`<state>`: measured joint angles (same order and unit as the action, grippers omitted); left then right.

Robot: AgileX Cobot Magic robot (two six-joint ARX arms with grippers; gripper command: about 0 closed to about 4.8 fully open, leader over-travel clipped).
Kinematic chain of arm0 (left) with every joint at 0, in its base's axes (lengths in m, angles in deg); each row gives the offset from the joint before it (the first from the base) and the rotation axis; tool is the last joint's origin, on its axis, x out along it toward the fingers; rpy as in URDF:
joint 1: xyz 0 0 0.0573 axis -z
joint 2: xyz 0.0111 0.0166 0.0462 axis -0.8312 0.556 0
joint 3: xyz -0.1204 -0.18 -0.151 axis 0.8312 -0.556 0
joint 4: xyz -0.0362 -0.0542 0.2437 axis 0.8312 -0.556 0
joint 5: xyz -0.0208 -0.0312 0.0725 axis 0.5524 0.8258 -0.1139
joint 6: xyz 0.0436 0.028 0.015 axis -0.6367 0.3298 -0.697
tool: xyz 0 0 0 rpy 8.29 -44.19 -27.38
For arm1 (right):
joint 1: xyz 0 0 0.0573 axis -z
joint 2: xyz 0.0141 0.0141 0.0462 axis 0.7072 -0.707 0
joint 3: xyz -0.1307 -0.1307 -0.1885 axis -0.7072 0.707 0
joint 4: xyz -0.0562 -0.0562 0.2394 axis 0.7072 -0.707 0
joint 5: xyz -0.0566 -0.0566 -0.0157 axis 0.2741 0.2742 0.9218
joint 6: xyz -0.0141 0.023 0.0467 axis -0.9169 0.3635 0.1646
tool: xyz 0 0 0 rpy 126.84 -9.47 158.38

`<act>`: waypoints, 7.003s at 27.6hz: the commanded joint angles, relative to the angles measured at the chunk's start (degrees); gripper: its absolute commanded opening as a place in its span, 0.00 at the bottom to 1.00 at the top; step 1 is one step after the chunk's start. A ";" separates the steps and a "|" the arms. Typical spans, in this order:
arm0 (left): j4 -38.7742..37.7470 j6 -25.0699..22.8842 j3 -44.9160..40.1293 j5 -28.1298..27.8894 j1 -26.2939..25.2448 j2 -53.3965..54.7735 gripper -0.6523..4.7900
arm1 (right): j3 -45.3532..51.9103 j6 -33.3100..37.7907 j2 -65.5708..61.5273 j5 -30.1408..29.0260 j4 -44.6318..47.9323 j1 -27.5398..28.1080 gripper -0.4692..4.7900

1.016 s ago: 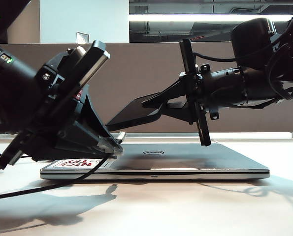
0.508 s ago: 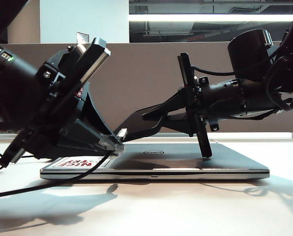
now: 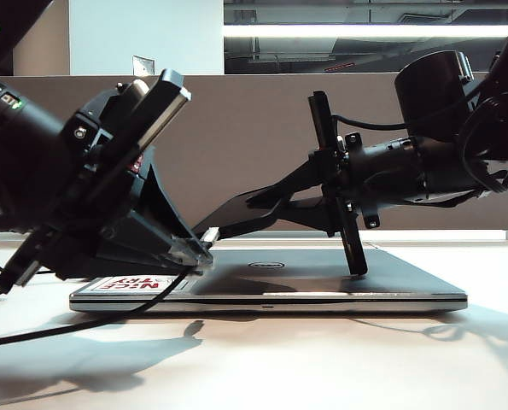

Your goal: Pick up the charging cable and the phone, plug the charging cable into the charging port on the phone, and finally place them back on the table.

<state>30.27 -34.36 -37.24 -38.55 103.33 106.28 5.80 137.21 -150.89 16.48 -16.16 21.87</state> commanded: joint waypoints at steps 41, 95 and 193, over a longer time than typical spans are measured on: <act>0.22 -1.57 0.09 0.22 0.11 -0.11 0.11 | -0.44 1.99 0.50 -1.33 1.88 -0.55 0.08; 5.05 -1.36 0.09 0.20 0.09 0.46 0.11 | -0.37 -5.14 0.52 -3.28 1.46 -2.58 0.08; -17.64 -18.34 15.13 0.20 -14.95 -12.81 0.11 | -36.72 -66.23 5.77 25.55 -100.28 31.15 0.40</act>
<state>12.61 -52.41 -22.51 -38.55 88.36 93.80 -29.37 71.20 -145.86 41.99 -113.60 53.04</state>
